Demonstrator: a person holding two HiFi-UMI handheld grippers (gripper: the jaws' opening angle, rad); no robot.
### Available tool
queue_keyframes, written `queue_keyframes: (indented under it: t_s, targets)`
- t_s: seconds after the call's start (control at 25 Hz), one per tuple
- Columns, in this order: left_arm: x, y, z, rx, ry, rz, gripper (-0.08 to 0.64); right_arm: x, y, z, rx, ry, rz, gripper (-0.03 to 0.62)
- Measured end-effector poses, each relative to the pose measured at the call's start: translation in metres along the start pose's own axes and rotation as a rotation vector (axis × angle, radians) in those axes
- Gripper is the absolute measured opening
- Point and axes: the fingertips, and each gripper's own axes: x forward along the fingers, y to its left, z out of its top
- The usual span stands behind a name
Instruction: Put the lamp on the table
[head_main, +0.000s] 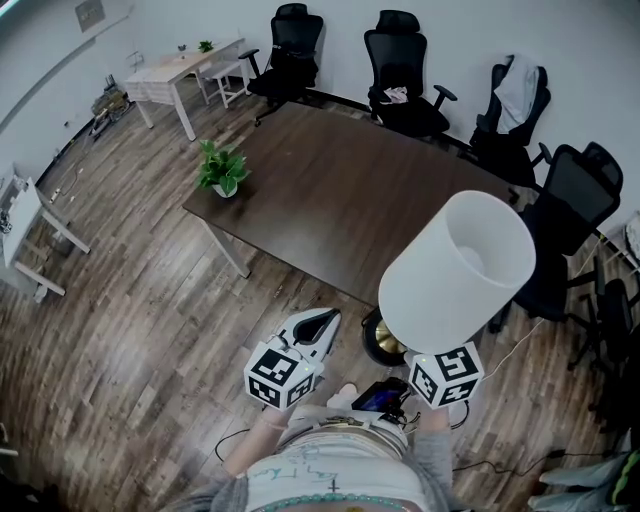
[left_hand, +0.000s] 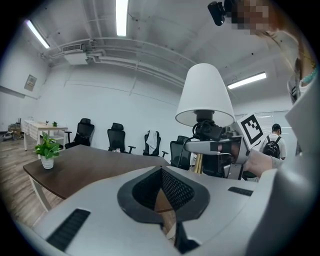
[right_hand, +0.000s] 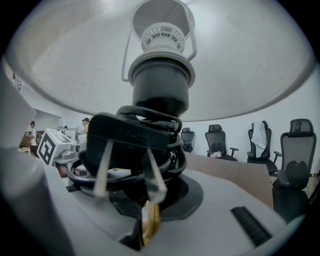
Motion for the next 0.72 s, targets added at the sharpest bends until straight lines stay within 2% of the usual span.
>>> queue_keyframes:
  t_s: [0.32, 0.56, 0.72]
  targets:
    - [0.013, -0.001, -0.003, -0.021, -0.01, 0.039, 0.011, 0.012, -0.016, 0.0, -0.02, 0.009, 0.04, 0.032]
    - [0.014, 0.021, 0.0, -0.022, -0.011, 0.062, 0.011, 0.029, -0.015, -0.001, -0.007, 0.01, 0.051, 0.032]
    - [0.02, 0.04, 0.005, -0.016, -0.018, 0.04, 0.011, 0.046, -0.009, -0.003, -0.008, 0.021, 0.043, 0.032]
